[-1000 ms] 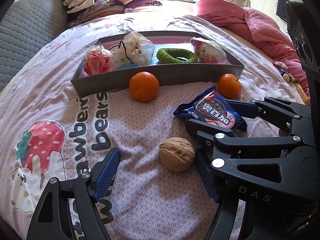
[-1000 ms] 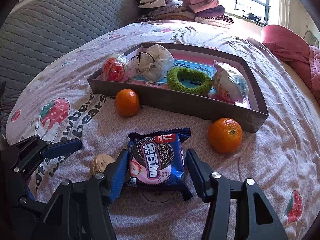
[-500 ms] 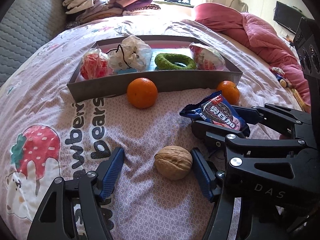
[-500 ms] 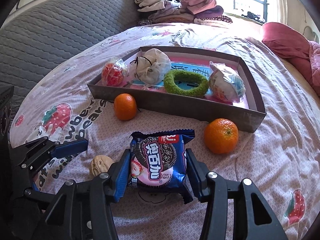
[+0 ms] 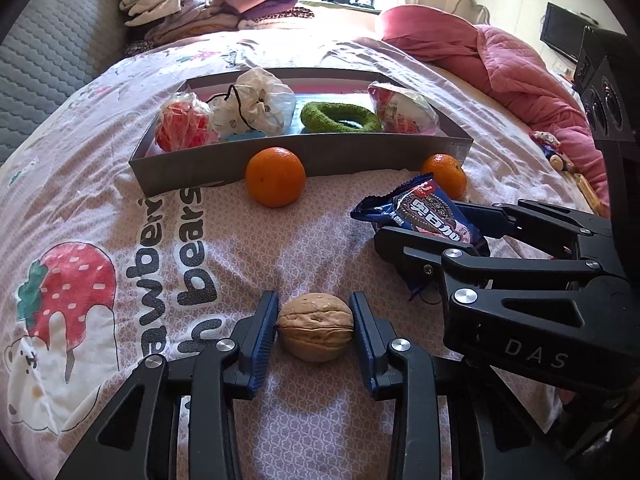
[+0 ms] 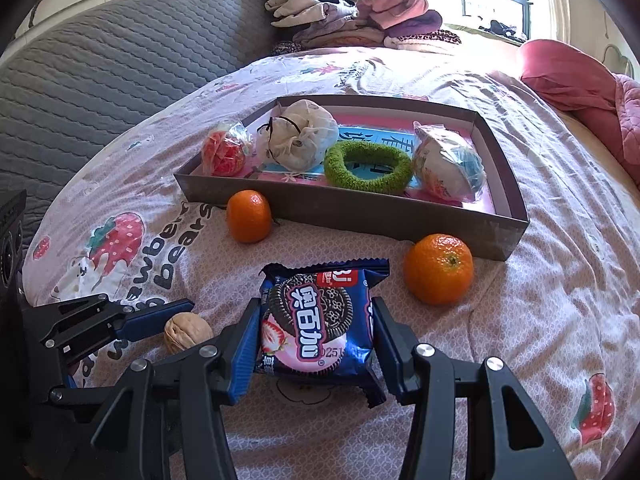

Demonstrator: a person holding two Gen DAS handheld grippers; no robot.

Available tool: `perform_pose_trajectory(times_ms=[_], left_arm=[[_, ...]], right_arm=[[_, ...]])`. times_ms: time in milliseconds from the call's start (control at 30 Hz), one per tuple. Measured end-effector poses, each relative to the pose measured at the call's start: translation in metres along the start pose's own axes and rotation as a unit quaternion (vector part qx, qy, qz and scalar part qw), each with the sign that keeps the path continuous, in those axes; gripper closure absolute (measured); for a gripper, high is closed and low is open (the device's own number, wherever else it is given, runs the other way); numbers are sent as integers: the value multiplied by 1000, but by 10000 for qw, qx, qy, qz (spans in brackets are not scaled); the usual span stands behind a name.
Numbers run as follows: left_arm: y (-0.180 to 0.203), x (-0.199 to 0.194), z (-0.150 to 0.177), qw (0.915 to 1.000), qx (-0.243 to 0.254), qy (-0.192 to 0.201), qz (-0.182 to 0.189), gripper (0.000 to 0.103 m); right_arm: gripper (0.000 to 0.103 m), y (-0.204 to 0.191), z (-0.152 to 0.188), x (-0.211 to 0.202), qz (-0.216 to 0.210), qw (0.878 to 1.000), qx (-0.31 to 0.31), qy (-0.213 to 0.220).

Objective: Organize objects
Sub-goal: 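Lift and carry the walnut with left tool while right tool carries the cookie packet to the tray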

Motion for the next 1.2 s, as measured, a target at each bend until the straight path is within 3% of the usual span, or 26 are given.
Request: perform_pose_trajectory(times_ms=[1200], left_arm=[[-4, -21, -3, 9999, -42, 64, -151, 66]], right_arm=[[51, -6, 0, -15, -29, 9999, -28, 123]])
Point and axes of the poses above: each gripper's, at about its wrist camera, not at the fingertips, and x roughly the way its jaws point, y to its right, z to its underside, the point moved 3 cm from there along x, roughly the way its jaws point, and after that the axes turned 2 degrees about y, right-handed, at the moved point
